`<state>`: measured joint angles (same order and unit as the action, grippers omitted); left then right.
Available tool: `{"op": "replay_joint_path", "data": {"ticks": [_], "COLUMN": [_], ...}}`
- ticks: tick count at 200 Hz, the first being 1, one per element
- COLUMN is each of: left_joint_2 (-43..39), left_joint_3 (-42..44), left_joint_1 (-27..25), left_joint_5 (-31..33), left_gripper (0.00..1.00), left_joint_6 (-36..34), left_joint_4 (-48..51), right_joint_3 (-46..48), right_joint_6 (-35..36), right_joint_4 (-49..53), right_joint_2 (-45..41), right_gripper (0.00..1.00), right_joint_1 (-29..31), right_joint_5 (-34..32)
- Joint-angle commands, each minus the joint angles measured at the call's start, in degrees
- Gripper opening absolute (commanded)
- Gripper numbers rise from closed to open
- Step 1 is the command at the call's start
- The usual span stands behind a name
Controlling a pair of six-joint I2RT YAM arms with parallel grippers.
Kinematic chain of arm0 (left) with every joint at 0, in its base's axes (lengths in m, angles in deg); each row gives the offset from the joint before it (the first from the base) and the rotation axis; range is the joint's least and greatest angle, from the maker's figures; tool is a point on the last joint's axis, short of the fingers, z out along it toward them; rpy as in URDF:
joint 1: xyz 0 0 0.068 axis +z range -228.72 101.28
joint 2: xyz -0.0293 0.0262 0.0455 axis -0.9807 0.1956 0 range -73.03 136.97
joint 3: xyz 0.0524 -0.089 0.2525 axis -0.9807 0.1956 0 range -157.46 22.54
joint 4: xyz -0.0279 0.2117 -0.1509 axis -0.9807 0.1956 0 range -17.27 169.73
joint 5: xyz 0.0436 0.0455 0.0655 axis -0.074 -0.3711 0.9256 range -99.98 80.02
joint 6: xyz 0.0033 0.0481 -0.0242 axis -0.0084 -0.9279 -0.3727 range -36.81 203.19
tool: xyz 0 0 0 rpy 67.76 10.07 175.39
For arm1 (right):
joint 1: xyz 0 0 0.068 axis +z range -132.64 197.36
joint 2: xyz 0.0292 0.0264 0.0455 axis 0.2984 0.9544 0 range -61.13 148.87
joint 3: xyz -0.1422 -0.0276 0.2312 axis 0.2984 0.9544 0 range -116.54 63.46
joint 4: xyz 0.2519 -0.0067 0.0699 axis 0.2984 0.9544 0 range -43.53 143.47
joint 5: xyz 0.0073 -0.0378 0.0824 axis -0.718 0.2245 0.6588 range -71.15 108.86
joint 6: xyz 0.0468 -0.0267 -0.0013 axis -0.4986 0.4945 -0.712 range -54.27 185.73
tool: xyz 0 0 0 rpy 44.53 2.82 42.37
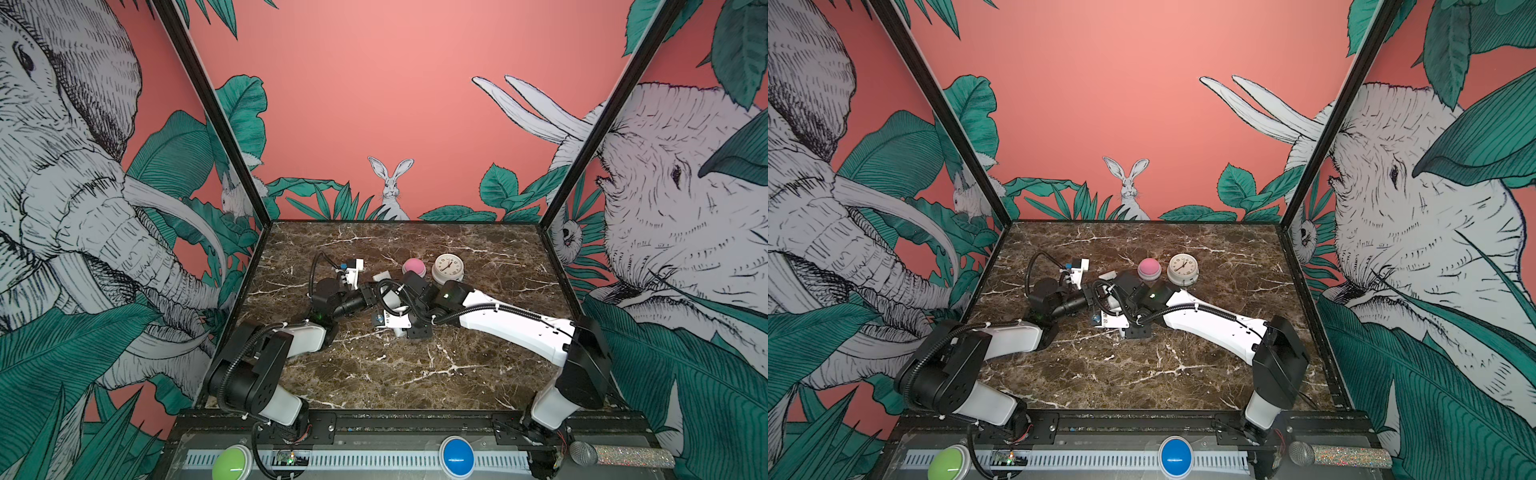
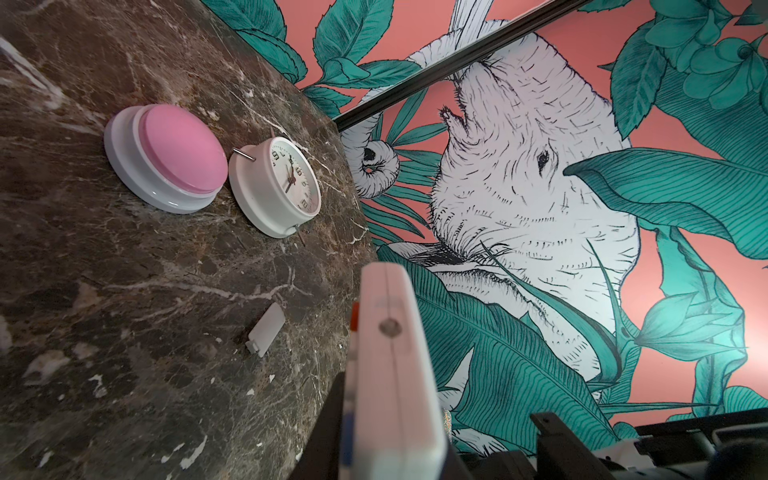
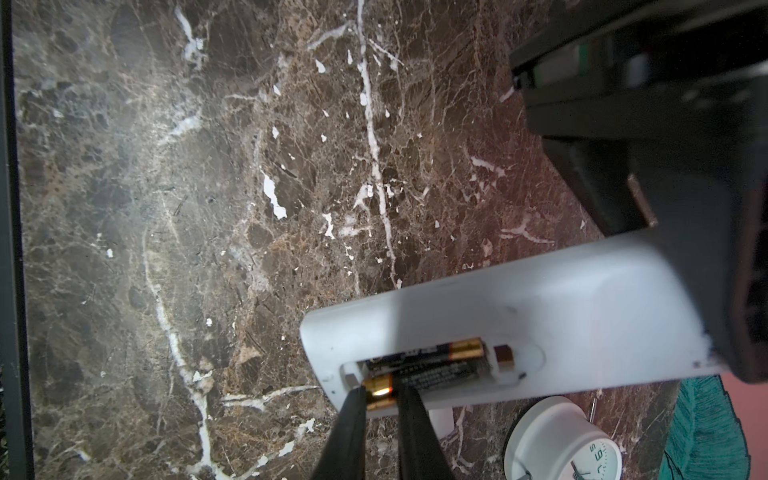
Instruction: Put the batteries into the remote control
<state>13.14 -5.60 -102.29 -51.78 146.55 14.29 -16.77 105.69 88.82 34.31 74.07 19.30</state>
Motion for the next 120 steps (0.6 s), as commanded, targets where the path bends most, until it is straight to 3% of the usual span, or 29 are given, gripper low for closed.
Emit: {"op": "replay_joint_path", "data": {"ticks": [1,59,120], "left_joint_2": [-2.8,-3.2,-3.1], "left_joint_3": [-2.4,-2.5,-2.4], "left_joint_1": [-2.2,-2.2,-2.2], "left_joint_5": [-10.3,-10.4,-10.6], "left_gripper": [0.0,0.0,0.0], "left_joint_6": [6.1,5.7,6.4], "left_joint_4": [-6.1,-5.4,-6.5], "right_joint_3": [-1.0,1.0,2.8], "right_joint_6": [0.6,5.5,7.3], "right_joint_4": [-11.8,-11.3,-11.3], "right_joint_2": [1.9,1.3,0.3], "right_gripper": [0.17,0.23,0.23], "right_joint_1": [-0.1,0.8,1.2], "right_joint_5": [-1.8,-4.0,-3.7]}}
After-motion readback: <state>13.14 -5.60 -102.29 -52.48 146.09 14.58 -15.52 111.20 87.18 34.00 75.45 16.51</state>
